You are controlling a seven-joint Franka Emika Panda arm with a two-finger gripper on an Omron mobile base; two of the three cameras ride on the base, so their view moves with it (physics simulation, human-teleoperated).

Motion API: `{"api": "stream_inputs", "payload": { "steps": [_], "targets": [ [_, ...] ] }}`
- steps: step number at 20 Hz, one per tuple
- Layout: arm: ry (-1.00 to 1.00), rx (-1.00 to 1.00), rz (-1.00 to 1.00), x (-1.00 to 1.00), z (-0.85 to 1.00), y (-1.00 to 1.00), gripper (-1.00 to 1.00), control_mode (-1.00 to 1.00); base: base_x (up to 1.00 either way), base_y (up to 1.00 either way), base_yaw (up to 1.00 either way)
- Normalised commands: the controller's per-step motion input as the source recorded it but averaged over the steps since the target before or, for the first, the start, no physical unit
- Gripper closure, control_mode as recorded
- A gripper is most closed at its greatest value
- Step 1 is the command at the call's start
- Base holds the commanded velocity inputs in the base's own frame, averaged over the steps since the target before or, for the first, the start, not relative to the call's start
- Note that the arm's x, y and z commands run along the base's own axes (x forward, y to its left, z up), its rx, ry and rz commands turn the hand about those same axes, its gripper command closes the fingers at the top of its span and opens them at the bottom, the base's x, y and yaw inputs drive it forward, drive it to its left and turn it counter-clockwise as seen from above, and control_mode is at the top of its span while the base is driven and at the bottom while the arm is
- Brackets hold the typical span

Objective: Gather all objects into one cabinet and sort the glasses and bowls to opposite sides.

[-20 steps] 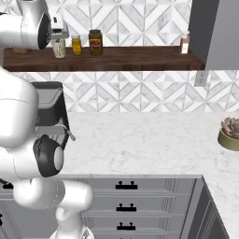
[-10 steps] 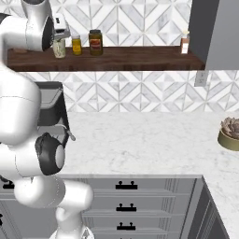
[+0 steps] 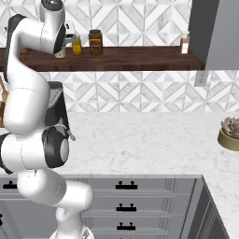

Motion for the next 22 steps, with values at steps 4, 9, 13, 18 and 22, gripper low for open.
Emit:
{"api": "stream_inputs", "payload": {
  "steps": [4, 9, 13, 18, 22],
  "targets": [
    [0.10, -0.01, 0.00, 0.49, 0.13, 0.18, -1.00, -1.00, 0.00, 0.00, 0.00],
    [0.00, -0.04, 0.00, 0.21, 0.00, 0.17, -1.00, -1.00, 0.00, 0.00, 0.00],
    [-0.04, -0.10, 0.00, 0.25, -0.20, 0.00, -1.00, -1.00, 0.00, 0.00, 0.00],
    [-0.06, -0.14, 0.00, 0.27, -0.15, 0.00, -1.00, -1.00, 0.00, 0.00, 0.00],
    [0.00, 0.01, -0.04, 0.03, -0.03, 0.26, -1.00, -1.00, 0.00, 0.00, 0.00]
  ]
}}
